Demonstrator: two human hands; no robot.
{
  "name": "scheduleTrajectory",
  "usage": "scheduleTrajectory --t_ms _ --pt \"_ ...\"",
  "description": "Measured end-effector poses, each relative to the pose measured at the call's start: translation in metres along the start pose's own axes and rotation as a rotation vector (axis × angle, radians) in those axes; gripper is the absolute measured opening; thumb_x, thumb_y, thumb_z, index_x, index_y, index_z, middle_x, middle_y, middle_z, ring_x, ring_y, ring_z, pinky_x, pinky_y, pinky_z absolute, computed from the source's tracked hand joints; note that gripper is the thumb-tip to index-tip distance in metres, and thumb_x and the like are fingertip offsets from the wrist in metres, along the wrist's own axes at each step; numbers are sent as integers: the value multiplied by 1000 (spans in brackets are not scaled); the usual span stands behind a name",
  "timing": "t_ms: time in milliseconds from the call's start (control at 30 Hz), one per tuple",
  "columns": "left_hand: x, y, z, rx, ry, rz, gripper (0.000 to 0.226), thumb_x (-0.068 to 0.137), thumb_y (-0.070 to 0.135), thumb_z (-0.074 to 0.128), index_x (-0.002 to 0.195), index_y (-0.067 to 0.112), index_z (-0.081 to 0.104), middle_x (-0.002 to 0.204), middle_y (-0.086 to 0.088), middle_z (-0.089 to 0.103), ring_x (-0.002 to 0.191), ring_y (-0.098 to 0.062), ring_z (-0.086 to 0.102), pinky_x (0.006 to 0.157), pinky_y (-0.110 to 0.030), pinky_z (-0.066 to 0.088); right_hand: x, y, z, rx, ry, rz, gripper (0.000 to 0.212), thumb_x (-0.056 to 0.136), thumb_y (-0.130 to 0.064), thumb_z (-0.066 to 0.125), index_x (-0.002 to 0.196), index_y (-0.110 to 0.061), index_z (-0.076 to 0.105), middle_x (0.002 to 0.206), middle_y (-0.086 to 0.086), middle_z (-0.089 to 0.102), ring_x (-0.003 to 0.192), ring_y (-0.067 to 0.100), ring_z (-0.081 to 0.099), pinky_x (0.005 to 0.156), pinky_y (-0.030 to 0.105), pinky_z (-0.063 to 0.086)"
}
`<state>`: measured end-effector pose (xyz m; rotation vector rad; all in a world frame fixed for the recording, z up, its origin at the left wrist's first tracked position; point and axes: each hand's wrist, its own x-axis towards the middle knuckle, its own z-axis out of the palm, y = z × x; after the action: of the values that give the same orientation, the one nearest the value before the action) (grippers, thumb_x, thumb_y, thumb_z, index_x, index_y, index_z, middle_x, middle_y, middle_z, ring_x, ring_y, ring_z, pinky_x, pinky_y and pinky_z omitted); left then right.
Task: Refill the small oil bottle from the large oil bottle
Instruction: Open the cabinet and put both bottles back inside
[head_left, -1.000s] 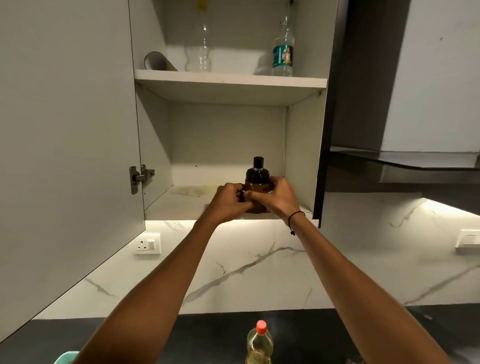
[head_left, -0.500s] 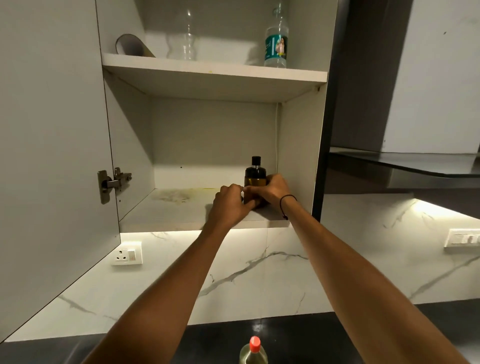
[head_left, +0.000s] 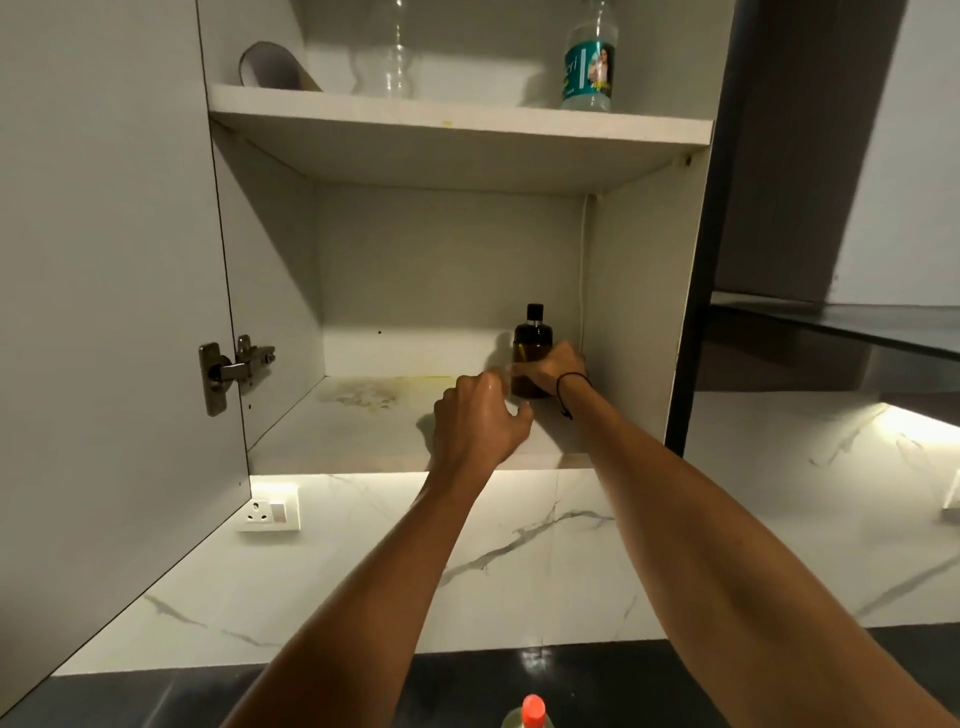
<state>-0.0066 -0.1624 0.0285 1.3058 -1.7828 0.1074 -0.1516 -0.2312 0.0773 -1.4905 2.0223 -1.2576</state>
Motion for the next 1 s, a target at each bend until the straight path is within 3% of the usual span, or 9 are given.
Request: scheduleTrajectory --t_ms 100,267,367,467,533,733,833,900,1000 --pt "-6 5 -3 -34 38 32 32 88 47 74 109 23 72 95 0 78 92 -28 73 74 -33 50 -14 -5 -4 -92 60 21 78 76 -37 85 137 -5 49 131 13 61 120 32 61 103 44 52" --pt "-26 6 -18 -255 214 231 15 84 30 77 91 17 75 79 1 78 75 -25 75 72 -39 61 -80 -18 -18 10 213 -286 52 84 -37 72 123 -10 51 115 12 65 107 35 62 90 49 56" --pt "-72 -15 -12 -461 352 318 12 85 22 79 86 12 72 78 5 74 69 -13 69 68 -30 59 -142 -2 -26 141 299 -417 30 89 -37 69 107 -17 56 94 -2 66 87 21 65 76 40 58" --pt "-156 -56 9 -496 300 329 15 93 31 75 88 18 69 80 14 67 71 -1 60 73 -8 46 -204 46 -19 285 351 -534 22 95 -31 70 107 -16 58 95 -5 66 81 10 64 67 26 56" --pt "-218 -86 27 -518 189 220 10 91 32 75 87 26 67 75 22 63 67 1 62 70 -4 44 -238 93 -3 342 309 -575 20 96 -24 70 108 -13 58 95 -5 65 80 10 65 64 20 54" --pt "-339 -142 67 -502 -311 -201 28 78 23 88 96 36 70 78 16 73 68 -10 73 60 -31 63 -285 240 73 324 71 -167 28 87 -13 79 107 -18 60 88 -8 67 82 7 68 74 25 59" --pt "-350 -147 72 -512 -357 -290 29 80 20 88 95 37 71 82 20 74 72 -9 74 64 -28 64 -291 282 99 238 -106 97 64 80 -25 87 131 -21 49 119 -1 62 115 18 62 98 40 57" --pt "-352 -147 72 -508 -385 -297 30 81 18 88 96 37 71 83 21 74 74 -8 74 65 -26 65 -294 298 115 124 -241 200 94 73 -33 91 148 -25 34 145 6 46 139 27 42 113 45 45" --pt "-359 -152 70 -492 -413 -315 30 81 19 89 97 37 71 85 22 73 77 -8 74 65 -23 64 -298 306 136 14 -332 251 113 69 -37 94 156 -26 22 159 7 29 149 33 25 120 52 36"
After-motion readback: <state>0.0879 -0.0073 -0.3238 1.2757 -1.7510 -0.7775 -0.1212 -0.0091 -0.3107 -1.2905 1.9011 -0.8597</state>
